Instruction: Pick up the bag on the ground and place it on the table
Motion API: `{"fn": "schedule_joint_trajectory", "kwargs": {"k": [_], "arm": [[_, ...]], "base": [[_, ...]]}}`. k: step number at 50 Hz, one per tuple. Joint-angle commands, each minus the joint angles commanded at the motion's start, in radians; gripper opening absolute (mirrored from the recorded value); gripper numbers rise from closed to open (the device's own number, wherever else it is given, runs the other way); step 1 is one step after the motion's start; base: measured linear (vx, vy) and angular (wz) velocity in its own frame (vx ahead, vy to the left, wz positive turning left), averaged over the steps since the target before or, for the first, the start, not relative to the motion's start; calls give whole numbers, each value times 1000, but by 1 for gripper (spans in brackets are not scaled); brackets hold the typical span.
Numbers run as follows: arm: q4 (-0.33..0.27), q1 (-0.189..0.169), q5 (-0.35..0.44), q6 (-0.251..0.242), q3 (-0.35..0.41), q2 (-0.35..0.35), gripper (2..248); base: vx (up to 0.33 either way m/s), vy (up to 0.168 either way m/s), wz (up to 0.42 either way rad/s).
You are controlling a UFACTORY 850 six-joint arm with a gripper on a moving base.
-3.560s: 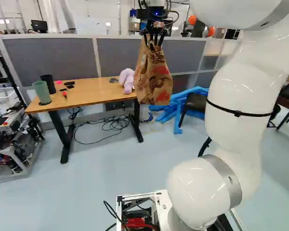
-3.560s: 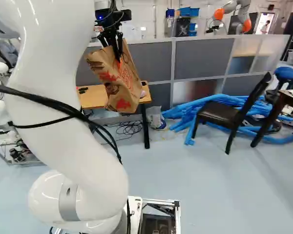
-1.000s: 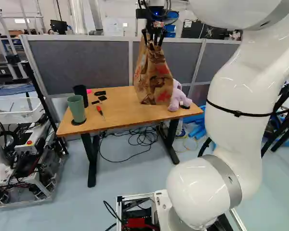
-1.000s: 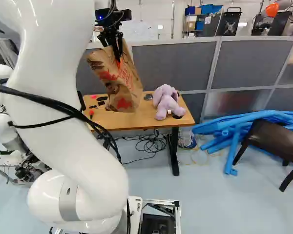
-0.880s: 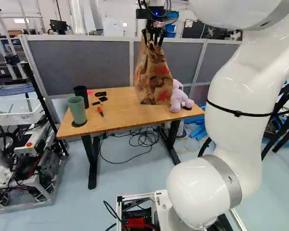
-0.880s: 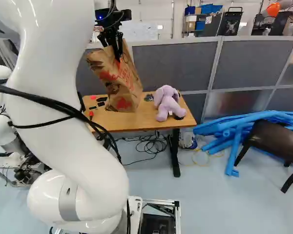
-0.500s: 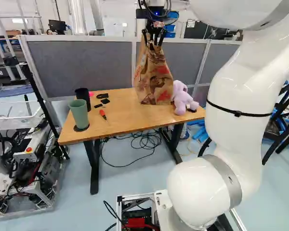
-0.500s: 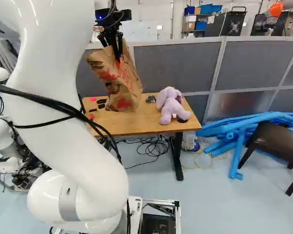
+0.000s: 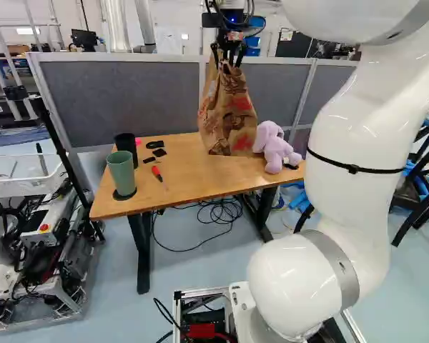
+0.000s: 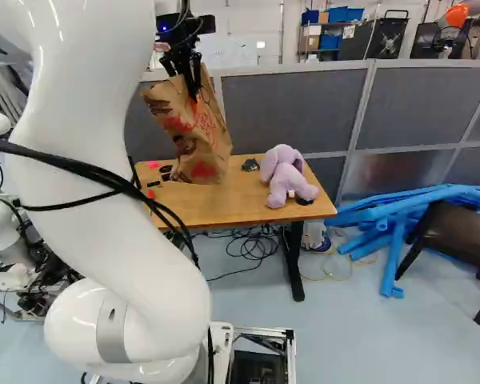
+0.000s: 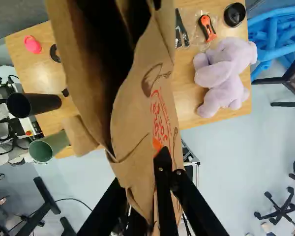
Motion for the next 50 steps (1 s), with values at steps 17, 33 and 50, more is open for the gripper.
{"fn": "schedule_joint_trajectory", "kwargs": {"k": [17,33,50], "arm": [[0,0,0,0,0,0,21],[0,0,2,0,0,0,21],[0,0,12,0,0,0,21]], "base": [[0,0,0],[0,0,0],[0,0,0]]}}
